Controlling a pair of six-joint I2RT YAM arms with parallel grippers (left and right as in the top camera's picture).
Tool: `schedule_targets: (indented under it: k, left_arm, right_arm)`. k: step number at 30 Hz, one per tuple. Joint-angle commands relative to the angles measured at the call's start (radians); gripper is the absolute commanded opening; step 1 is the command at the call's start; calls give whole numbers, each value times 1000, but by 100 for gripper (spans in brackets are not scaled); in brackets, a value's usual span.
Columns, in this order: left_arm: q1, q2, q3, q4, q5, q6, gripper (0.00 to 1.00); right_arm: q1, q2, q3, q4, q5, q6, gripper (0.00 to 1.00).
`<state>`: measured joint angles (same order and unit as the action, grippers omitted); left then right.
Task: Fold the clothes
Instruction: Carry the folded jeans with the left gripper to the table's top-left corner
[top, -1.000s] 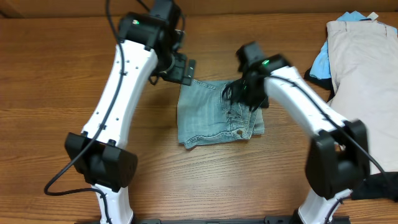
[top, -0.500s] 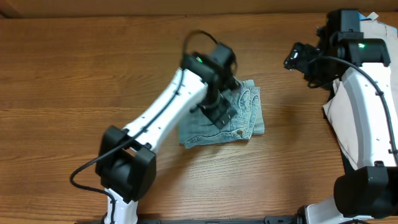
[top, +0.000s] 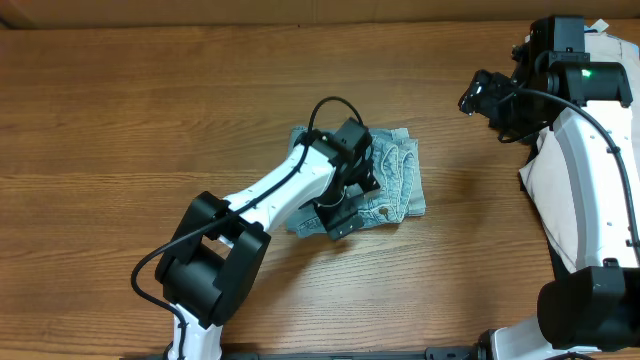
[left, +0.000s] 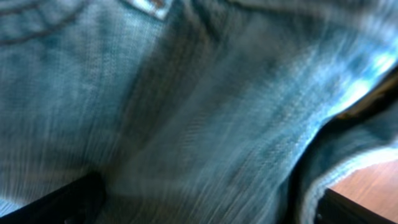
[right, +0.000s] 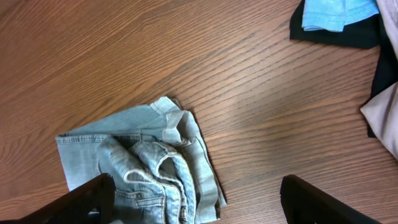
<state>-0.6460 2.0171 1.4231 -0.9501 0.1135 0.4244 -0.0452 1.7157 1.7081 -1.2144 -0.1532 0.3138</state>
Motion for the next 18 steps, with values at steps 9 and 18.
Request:
schedule_targets:
  k: [9, 18]
  left_arm:
    - [43, 7, -180, 232, -283, -245, 95]
    - [246, 7, -180, 380, -360, -582, 40]
  right_arm:
    - [-1, -3, 2, 4, -6, -6, 89]
    - [-1, -3, 2, 3, -6, -6, 89]
